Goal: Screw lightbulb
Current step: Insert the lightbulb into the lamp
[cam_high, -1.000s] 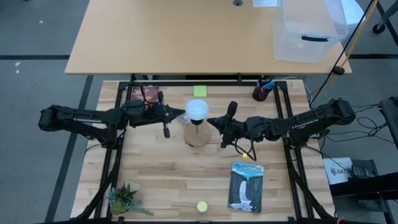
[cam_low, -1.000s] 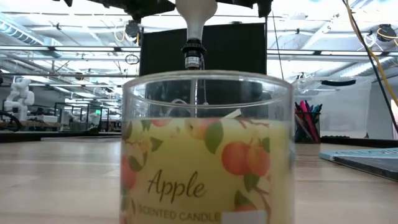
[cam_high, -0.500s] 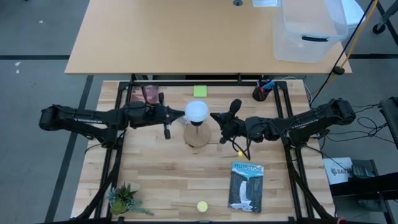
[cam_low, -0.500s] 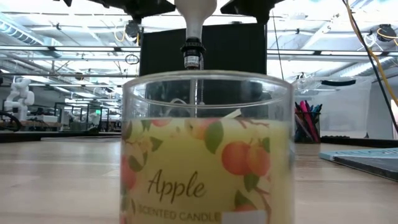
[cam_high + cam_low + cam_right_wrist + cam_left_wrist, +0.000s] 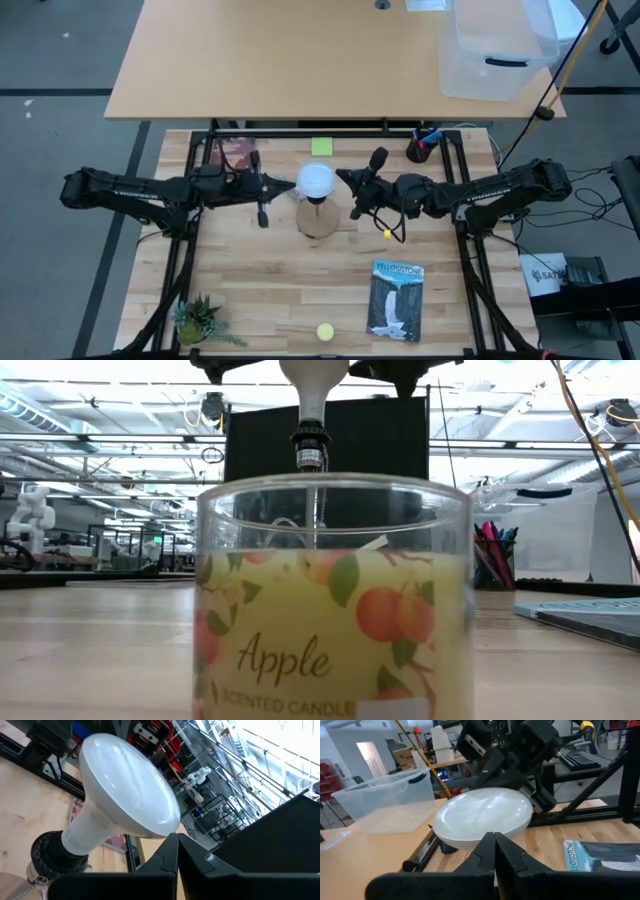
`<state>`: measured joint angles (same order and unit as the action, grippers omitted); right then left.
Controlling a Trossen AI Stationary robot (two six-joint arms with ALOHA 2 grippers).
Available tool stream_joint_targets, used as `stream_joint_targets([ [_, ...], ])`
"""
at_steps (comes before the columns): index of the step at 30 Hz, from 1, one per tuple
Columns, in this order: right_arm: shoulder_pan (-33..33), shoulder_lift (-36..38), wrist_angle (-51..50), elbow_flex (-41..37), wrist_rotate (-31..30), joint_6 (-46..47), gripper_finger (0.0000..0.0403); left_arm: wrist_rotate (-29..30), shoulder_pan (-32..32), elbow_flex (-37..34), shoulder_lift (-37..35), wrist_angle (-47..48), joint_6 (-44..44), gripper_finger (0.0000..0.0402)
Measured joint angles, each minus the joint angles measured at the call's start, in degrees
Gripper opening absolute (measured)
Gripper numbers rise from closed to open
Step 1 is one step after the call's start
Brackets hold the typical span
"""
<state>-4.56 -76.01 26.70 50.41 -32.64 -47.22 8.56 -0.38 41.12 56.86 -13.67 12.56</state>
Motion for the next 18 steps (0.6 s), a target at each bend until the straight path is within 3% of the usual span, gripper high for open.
stream_joint_targets([
  [18,-2.9,0.0,-2.7,0.0,3.1,0.0,0.0000,1.0,-4.9,0.0,0.2,0.8,-2.0,0.0000],
])
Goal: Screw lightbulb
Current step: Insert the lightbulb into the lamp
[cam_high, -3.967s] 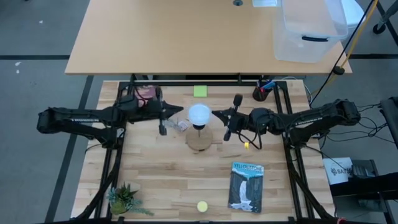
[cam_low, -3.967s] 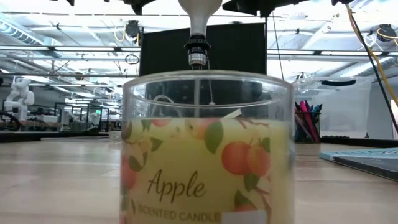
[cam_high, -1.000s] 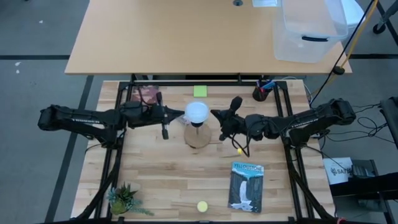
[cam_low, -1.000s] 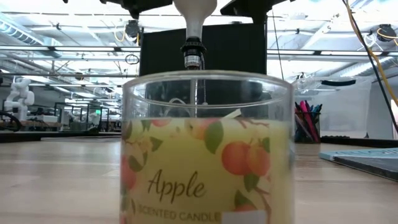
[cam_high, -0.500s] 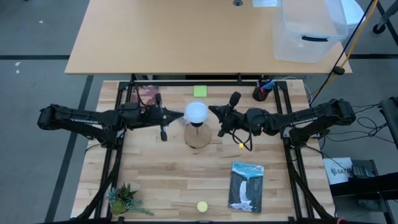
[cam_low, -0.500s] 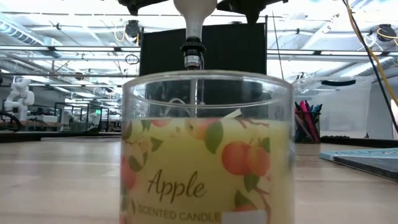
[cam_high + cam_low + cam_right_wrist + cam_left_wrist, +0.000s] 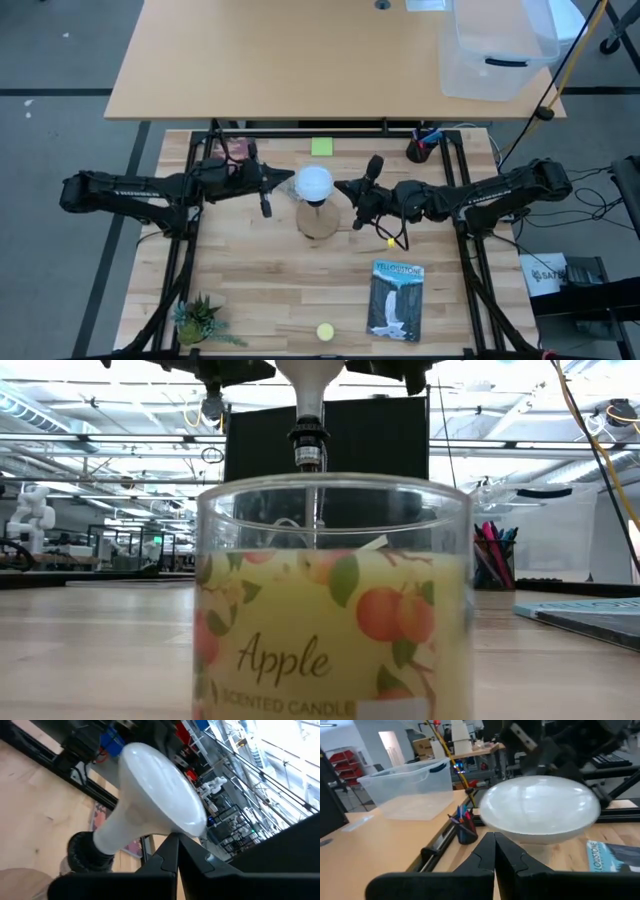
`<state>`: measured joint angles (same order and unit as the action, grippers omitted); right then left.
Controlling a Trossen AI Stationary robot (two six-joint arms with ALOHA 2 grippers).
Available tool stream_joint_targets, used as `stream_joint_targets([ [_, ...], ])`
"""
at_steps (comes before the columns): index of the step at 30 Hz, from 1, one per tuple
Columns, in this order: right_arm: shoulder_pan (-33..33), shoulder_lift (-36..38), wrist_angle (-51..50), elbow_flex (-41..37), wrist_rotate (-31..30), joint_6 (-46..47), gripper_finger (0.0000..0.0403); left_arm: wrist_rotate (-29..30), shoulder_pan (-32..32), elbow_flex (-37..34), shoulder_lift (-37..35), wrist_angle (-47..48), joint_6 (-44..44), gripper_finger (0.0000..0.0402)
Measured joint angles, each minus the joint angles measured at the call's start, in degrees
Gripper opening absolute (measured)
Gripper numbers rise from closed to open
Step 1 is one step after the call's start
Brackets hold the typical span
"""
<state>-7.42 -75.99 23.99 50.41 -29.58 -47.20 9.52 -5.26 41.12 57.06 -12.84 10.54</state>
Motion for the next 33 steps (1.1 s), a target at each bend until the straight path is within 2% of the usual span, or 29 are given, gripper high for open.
stream_joint_targets([
  [8,-4.4,0.0,-4.2,0.0,-0.1,2.9,0.0000,0.1,-1.5,0.0,0.0,0.5,-1.1,0.0000],
  [16,-10.3,0.0,-8.5,0.0,-0.7,12.6,0.0000,0.2,1.3,0.0,-6.5,5.7,1.0,0.0000],
  [21,-11.5,0.1,-8.6,-0.1,-8.7,14.7,0.0000,0.4,3.7,0.0,-11.2,8.7,2.5,0.0000],
  [23,-11.5,0.7,-8.4,-0.7,-9.9,15.5,0.0000,0.9,4.3,0.0,-12.5,10.0,2.9,0.0000],
  [27,-11.5,2.9,-5.8,-3.8,-11.5,16.8,0.0000,2.8,4.8,-0.5,-14.0,10.4,3.1,0.0000],
  [33,-11.4,7.0,3.5,-11.8,-12.5,18.3,0.0000,2.9,4.9,-5.3,-13.9,7.2,0.6,0.0000],
])
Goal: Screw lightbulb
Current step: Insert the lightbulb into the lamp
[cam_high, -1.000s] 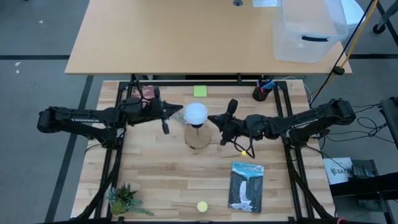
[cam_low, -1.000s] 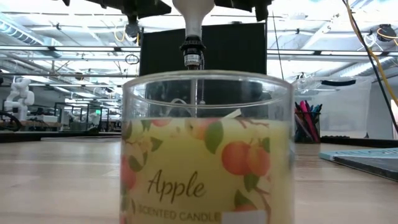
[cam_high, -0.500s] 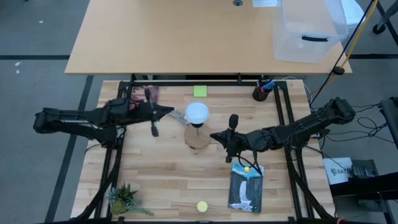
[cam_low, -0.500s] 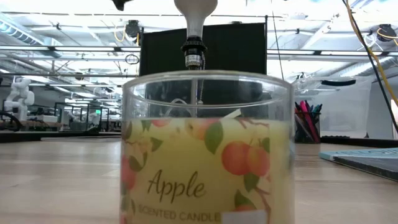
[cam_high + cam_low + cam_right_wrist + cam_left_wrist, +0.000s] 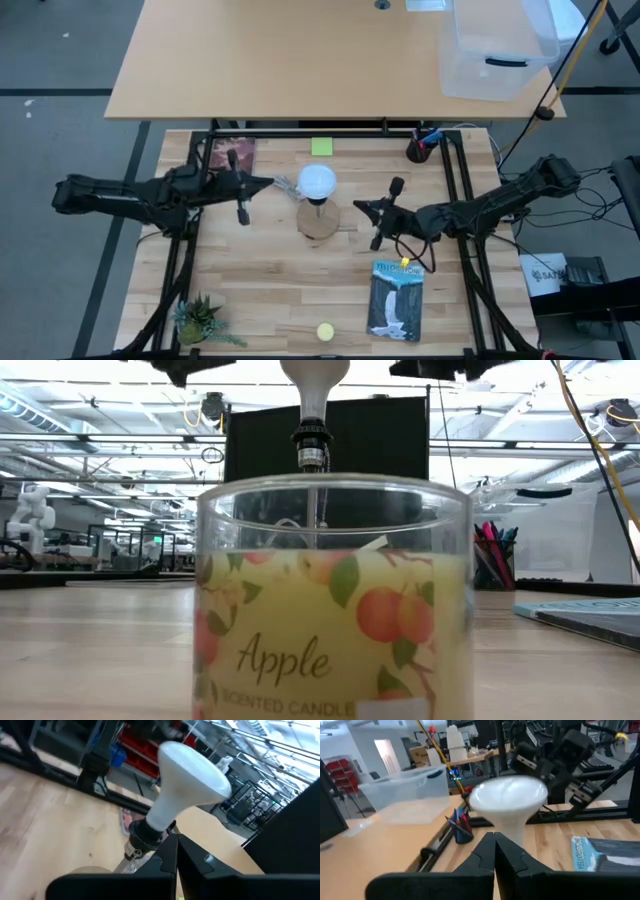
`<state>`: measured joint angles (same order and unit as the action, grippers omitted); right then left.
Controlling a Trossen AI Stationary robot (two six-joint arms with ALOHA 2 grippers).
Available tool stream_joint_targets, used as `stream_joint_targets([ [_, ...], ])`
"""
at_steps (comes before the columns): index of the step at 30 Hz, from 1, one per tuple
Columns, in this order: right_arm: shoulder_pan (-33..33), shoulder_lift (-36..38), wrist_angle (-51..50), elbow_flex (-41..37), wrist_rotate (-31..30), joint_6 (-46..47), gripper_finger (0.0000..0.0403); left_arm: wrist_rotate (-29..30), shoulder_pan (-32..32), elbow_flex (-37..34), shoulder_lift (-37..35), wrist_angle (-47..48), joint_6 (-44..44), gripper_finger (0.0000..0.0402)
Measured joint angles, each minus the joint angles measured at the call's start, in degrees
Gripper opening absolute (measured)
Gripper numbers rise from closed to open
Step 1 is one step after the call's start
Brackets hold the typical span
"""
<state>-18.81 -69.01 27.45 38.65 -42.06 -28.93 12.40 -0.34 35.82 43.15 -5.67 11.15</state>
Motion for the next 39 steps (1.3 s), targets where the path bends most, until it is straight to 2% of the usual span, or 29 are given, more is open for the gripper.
stream_joint_targets([
  [4,0.8,0.1,3.6,-3.6,0.8,3.5,0.0000,-1.2,0.0,-5.1,1.1,-6.2,-2.4,0.0000],
  [6,1.8,-0.9,4.4,-4.0,3.9,6.9,0.0000,-1.9,0.0,-7.5,2.2,-10.2,-3.3,0.0000],
  [10,3.6,-4.9,7.0,-4.0,10.1,12.8,0.0000,-2.0,0.0,-11.0,5.2,-15.7,-5.5,0.0000],
  [14,4.1,-9.6,14.4,-4.0,10.5,14.2,0.0008,-2.1,0.0,-11.3,8.9,-18.9,-6.7,0.0000],
  [18,5.2,-12.4,20.0,-4.0,10.5,15.5,0.0049,-2.8,0.0,-11.4,12.5,-21.2,-7.9,0.0000],
  [22,6.6,-15.2,22.8,-3.1,10.5,18.0,0.0120,-2.6,0.0,-11.4,16.2,-22.2,-7.9,0.0003],
  [26,8.6,-18.2,23.2,-0.5,10.7,22.0,0.0199,-1.6,0.0,-11.4,20.5,-25.6,-9.0,0.0026],
  [29,10.2,-20.0,23.0,1.8,11.1,22.9,0.0242,-1.4,-0.1,-11.4,23.9,-28.8,-9.4,0.0051],
  [33,11.9,-21.2,23.0,4.4,12.2,23.4,0.0266,-0.4,-0.1,-11.4,27.3,-31.8,-10.8,0.0088],
  [39,13.9,-23.1,22.0,7.5,18.5,25.7,0.0265,1.3,-0.1,-11.4,30.3,-35.3,-12.5,0.0133],
])
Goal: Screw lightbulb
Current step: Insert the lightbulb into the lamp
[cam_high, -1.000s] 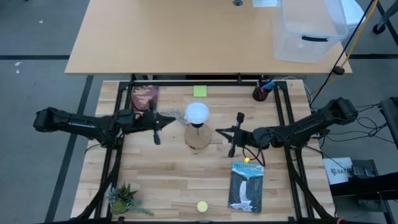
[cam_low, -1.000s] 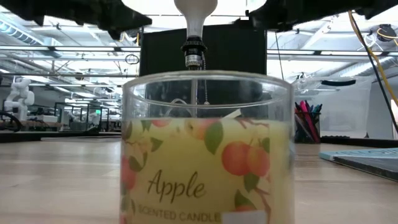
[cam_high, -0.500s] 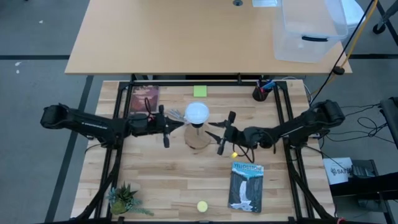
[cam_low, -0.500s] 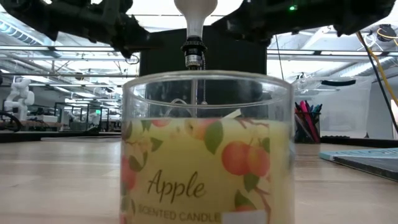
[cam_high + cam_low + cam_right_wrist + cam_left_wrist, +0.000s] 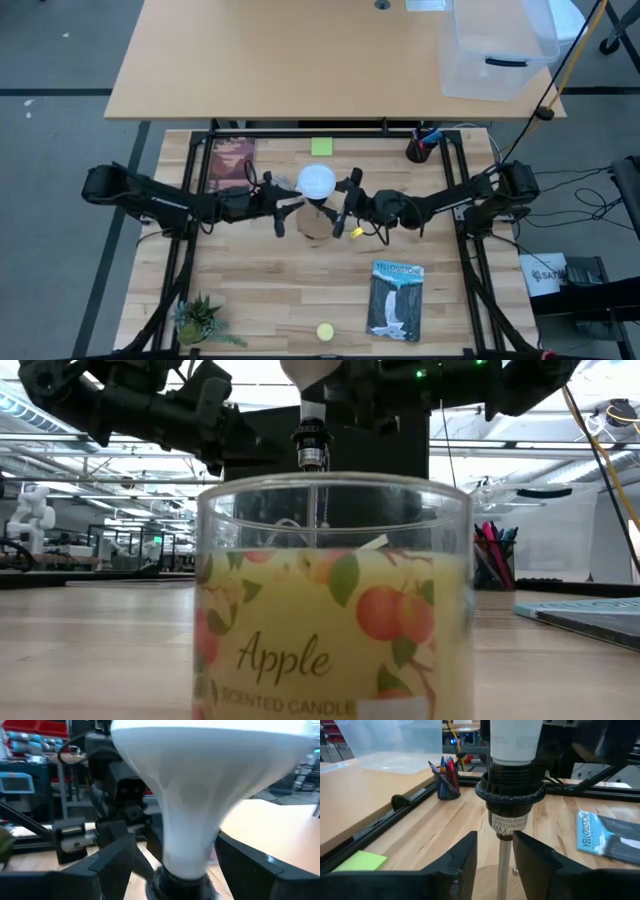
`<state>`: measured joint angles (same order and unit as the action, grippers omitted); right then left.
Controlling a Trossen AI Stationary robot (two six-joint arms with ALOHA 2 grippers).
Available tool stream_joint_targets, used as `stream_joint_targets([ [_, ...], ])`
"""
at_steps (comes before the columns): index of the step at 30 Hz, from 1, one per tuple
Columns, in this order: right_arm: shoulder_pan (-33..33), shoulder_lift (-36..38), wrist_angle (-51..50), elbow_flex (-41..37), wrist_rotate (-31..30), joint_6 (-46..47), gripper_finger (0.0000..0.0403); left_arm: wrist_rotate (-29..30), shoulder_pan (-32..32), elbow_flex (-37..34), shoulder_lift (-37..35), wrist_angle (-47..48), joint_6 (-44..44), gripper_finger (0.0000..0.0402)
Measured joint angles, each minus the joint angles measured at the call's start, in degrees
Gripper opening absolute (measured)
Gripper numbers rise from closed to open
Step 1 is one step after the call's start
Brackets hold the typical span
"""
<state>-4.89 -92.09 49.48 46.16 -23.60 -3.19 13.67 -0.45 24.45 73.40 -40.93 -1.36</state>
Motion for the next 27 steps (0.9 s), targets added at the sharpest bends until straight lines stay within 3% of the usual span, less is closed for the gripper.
stream_joint_targets([
  [11,1.9,-3.2,-0.4,4.3,0.3,-2.2,0.0242,0.0,0.1,0.0,5.6,-4.3,-2.3,0.0147],
  [27,3.7,-2.3,-5.3,5.8,7.7,-2.0,0.0182,0.1,1.4,0.0,7.0,-9.3,0.3,0.0147],
])
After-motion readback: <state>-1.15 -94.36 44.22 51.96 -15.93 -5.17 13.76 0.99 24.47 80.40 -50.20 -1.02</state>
